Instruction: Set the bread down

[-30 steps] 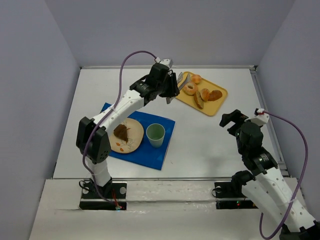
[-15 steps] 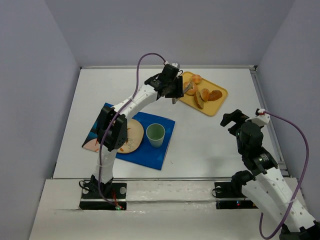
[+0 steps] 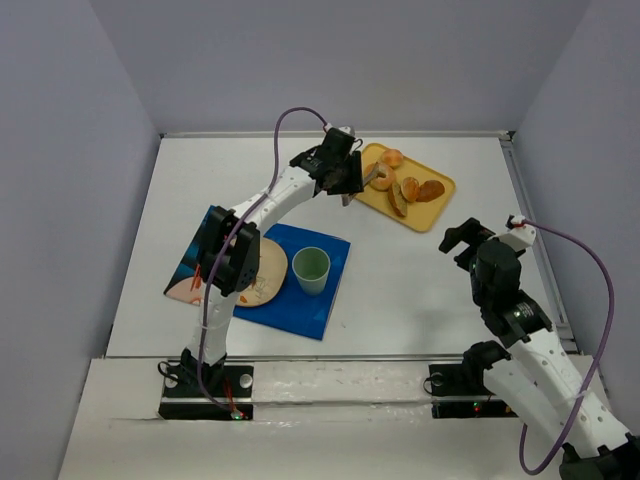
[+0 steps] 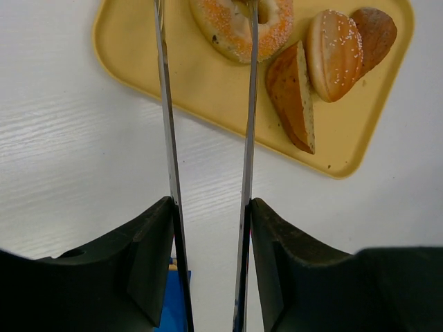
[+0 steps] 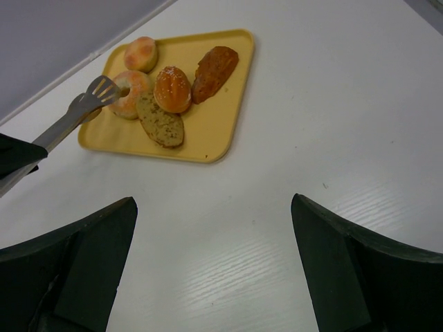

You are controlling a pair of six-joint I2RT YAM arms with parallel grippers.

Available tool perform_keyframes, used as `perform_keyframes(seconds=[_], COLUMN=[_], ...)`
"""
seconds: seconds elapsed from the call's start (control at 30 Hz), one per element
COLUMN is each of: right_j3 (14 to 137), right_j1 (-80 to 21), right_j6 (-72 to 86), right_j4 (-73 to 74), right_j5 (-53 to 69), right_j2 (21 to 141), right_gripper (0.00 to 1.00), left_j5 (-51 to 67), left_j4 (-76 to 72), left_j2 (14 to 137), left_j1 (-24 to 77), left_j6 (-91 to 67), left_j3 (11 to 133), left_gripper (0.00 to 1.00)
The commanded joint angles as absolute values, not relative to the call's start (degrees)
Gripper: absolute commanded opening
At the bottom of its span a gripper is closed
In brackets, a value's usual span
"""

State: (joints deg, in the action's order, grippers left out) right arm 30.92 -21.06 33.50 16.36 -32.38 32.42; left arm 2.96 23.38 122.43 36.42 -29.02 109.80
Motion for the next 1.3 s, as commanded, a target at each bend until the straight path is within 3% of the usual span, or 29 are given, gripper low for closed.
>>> perform_keyframes(seconds=[0.0,0.5,0.8,1.0,1.27], right_j3=[31.11,30.85,30.5,30.41,30.15], right_j1=[-21.09,-21.09,-21.09,-21.09,-21.09], right_j6=[34.1,34.19,34.28,34.45,34.63], right_j4=[15.64,15.56,15.73,15.65,15.73], right_j5=[-34.89,-36.03,-36.39,-36.56,-36.74], right_j2=[32.52,31.64,30.5,29.71,28.74], right_gripper=[0.98,0.98,0.98,0.98,0.98], left_j5=[5.79,13.01,13.1,12.4,7.56], left_j4=[21.97,21.53,22.41,23.12,21.63], left_j2=[123.4,125.95,126.47,124.28,117.43], left_j1=[35.86,35.51,34.98,35.07,35.07], left_j6=[-29.27,-28.56,-28.3,-27.6,-26.54], left_j3=[113.73,114.26,114.7,114.52,111.89], left_gripper=[0.54,0.48,0.29,0.06,0.06])
